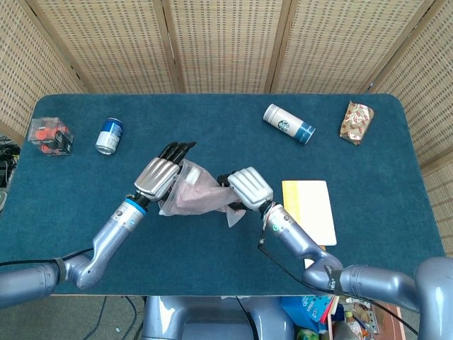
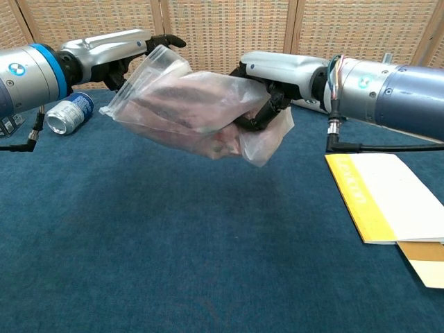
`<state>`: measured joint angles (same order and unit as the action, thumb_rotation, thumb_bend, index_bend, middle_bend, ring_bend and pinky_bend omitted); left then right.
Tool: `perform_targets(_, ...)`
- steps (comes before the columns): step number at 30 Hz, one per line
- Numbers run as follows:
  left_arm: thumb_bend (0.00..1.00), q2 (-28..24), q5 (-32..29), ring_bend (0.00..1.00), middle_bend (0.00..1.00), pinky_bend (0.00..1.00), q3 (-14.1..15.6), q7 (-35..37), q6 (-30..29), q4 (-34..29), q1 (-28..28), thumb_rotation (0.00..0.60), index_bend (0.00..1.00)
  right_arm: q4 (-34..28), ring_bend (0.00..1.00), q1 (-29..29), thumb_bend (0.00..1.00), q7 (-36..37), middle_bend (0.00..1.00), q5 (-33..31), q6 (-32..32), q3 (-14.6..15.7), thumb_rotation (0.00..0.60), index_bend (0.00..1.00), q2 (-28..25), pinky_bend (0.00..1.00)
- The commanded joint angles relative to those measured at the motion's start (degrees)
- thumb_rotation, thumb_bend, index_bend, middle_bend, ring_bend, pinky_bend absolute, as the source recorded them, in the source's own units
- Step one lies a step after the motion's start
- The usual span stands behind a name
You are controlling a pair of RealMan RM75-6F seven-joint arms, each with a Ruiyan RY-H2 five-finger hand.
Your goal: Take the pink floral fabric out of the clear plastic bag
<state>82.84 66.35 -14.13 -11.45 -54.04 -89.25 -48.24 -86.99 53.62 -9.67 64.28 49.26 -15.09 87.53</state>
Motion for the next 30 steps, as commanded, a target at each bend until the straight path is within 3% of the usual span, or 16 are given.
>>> perform_targets(1, 0.43, 0.79, -0.5, 0.0, 0.0, 0.0, 0.43, 0.89, 0.4, 1.25, 0.17, 0.6, 0.73, -2.48, 0.04, -0.22, 0.0, -0.56, 0.0, -1.7, -2.96, 1.65, 0.6, 0.01, -2.95, 0.24)
perform_targets(3, 0.43, 2.02, -0.93, 0.0, 0.0, 0.0, 0.37, 1.61, 0.66, 2.81, -0.04, 0.6, 0.73, -4.1, 0.0, -0.82, 0.0, -1.86, 0.0, -2.48, -2.87, 2.53, 0.6, 0.0, -4.78, 0.11)
perform_targets(5, 0.42, 2.88, -1.24, 0.0, 0.0, 0.0, 0.25, 2.25, 0.95, 3.85, -0.24, 0.6, 0.73, -4.5, 0.0, -1.5, 0.0, -3.04, 0.0, -2.32, -1.98, 3.4, 0.6, 0.0, -5.72, 0.07)
perform_targets(17, 0.43, 5.39, -1.52, 0.0, 0.0, 0.0, -1.26, 3.94, 1.75, 6.11, -2.02, 0.6, 0.73, -2.4, 0.0, -7.53, 0.0, -6.11, 0.0, 4.42, 4.83, 9.52, 0.6, 0.0, -10.26, 0.06)
perform_targets(20, 0.43, 5.37, -2.28, 0.0, 0.0, 0.0, -2.06, 3.97, 1.96, 5.84, -2.53, 0.6, 0.73, -0.51, 0.06, -9.9, 0.0, -6.98, 0.07, 8.82, 8.68, 11.66, 0.6, 0.0, -10.63, 0.09)
perform_targets(23, 0.43, 5.27, -3.2, 0.0, 0.0, 0.0, -2.57, 3.09, 2.12, 5.57, -3.09, 0.6, 0.73, 2.65, 0.28, -11.76, 0.0, -7.9, 0.29, 14.95, 12.75, 13.99, 0.6, 0.01, -10.66, 0.28)
perform_targets(25, 0.43, 5.42, -4.17, 0.0, 0.0, 0.0, -3.12, 2.65, 2.42, 5.31, -3.62, 0.6, 0.73, 6.28, 0.43, -12.92, 0.0, -8.39, 0.43, 22.42, 16.94, 16.79, 0.6, 0.05, -10.76, 0.52)
perform_targets(28, 0.43, 5.62, -5.6, 0.0, 0.0, 0.0, -3.65, 2.18, 2.8, 5.12, -4.12, 0.6, 0.73, 10.92, 0.54, -13.57, 0.0, -6.61, 0.55, 28.84, 20.08, 19.21, 0.6, 0.14, -10.28, 0.72)
perform_targets(30, 0.43, 5.77, -6.62, 0.0, 0.0, 0.0, -4.0, 1.76, 3.05, 5.05, -4.54, 0.6, 0.73, 14.96, 0.59, -13.6, 0.0, -5.94, 0.61, 33.91, 22.44, 20.95, 0.6, 0.19, -9.73, 0.79)
